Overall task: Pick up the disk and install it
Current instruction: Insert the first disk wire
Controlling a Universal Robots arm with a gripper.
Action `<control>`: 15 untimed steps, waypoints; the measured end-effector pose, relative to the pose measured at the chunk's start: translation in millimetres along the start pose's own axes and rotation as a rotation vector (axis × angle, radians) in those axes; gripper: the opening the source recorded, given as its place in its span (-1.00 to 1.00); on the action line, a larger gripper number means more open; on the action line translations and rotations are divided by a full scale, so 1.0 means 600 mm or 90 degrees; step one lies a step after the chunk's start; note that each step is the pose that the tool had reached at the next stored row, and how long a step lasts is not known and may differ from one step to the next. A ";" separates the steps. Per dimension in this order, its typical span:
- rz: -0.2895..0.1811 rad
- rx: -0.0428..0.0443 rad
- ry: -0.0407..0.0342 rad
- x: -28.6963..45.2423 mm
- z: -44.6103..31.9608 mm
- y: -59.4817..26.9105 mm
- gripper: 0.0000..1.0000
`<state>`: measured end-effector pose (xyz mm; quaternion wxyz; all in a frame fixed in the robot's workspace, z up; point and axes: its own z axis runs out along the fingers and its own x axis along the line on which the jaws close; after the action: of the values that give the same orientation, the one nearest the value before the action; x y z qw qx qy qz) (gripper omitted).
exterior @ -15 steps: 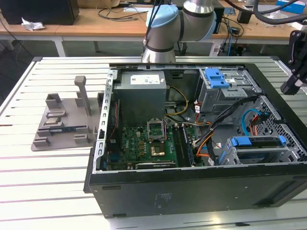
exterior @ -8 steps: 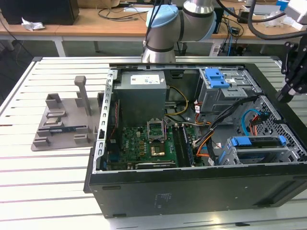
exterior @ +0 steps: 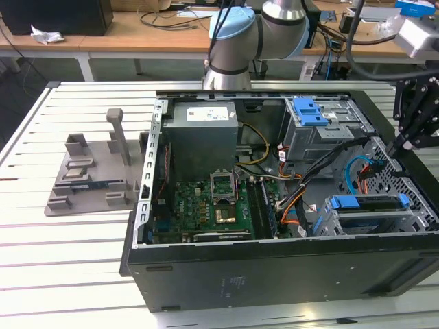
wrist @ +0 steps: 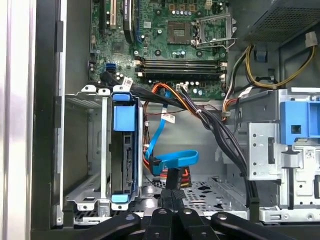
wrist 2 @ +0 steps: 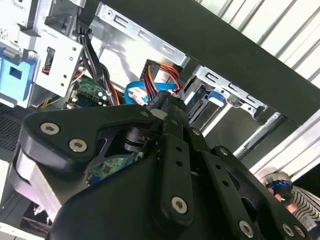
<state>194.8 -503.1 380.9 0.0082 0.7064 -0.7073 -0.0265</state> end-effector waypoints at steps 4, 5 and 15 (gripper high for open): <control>0.000 0.0000 0.0002 0.000 0.011 0.000 -0.79; 0.000 0.0000 0.0000 -0.001 0.012 0.003 -0.79; 0.000 0.0000 0.0000 -0.003 0.013 0.006 -0.41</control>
<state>190.8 -501.2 373.2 0.0082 0.7064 -0.7073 -0.0265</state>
